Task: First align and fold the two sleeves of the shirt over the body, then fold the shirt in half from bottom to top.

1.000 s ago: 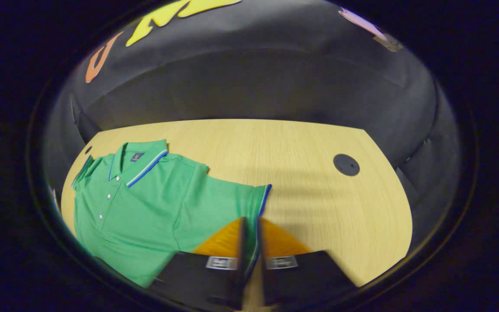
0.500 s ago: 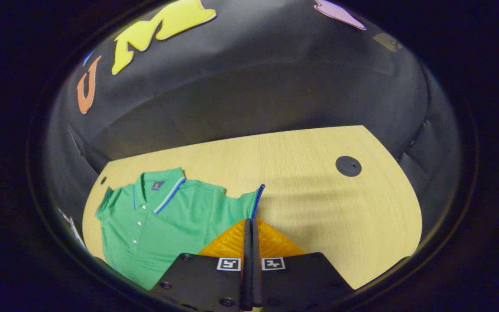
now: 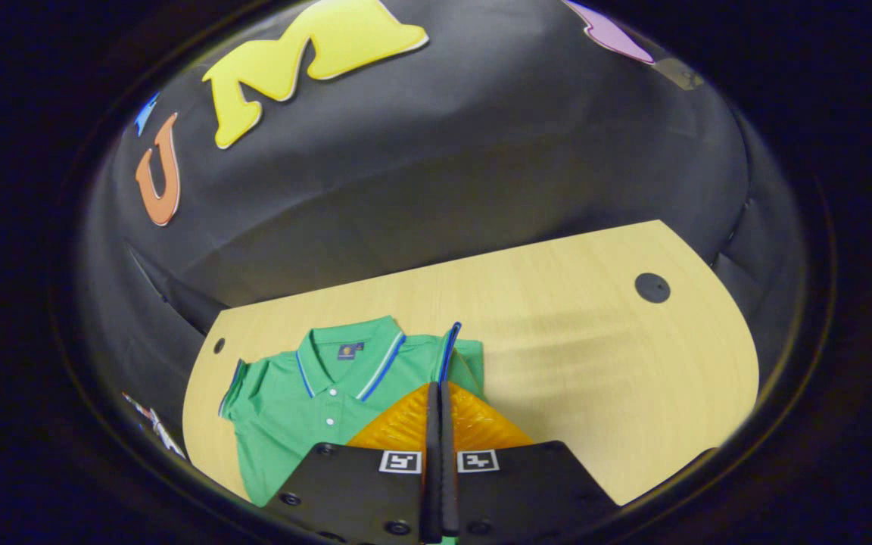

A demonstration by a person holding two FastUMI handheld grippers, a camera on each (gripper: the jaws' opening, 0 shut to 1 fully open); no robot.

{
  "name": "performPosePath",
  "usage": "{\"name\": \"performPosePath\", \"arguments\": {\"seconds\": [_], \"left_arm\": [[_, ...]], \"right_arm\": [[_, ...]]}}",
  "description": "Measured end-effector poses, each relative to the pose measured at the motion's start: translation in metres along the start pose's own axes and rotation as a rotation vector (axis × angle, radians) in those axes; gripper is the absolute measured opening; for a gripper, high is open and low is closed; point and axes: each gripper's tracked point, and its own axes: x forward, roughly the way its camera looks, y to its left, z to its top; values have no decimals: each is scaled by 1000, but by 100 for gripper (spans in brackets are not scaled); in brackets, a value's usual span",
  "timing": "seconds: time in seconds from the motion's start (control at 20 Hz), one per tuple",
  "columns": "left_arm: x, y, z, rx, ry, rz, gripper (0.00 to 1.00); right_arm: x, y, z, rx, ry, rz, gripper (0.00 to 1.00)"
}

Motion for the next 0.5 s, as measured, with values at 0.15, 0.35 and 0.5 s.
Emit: {"name": "performPosePath", "arguments": {"seconds": [0.15,0.35,0.5], "left_arm": [[-2,23,-3,-25,17,1,100],[0,48,-5,-52,34,10,100],[2,56,-1,-63,31,-4,100]], "right_arm": [[15,28,-12,14,21,11,2],[19,66,-13,37,16,74,0],[4,80,-8,5,-19,106,24]]}}
